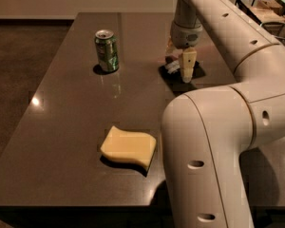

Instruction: Pick rxbar blueberry

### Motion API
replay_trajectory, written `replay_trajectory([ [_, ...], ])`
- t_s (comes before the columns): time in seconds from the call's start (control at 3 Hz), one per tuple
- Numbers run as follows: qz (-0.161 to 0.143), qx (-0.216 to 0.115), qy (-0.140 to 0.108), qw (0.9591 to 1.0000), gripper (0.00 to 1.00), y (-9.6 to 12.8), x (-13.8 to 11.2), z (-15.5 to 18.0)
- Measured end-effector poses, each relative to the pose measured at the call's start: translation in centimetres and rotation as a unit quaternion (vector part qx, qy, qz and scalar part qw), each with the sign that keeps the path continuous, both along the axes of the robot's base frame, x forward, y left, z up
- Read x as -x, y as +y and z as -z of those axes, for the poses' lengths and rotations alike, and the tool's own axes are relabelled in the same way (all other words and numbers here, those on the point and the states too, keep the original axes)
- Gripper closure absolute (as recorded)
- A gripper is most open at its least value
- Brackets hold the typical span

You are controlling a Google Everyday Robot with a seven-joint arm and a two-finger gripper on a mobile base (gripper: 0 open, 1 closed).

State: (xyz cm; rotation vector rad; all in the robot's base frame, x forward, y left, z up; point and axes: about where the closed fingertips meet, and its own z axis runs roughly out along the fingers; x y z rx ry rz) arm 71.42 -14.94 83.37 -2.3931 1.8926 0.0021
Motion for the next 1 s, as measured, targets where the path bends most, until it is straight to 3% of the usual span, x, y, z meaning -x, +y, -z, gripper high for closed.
replay_trajectory([
  [0.33, -0.013, -0.004, -0.003, 0.9999, 0.5, 1.02, 0.06, -0.91],
  [0.67, -0.012, -0.004, -0.004, 0.9999, 0.6, 1.0, 0.07, -1.15],
  [1.0, -0.011, -0.004, -0.004, 0.9999, 0.62, 0.97, 0.08, -1.23],
])
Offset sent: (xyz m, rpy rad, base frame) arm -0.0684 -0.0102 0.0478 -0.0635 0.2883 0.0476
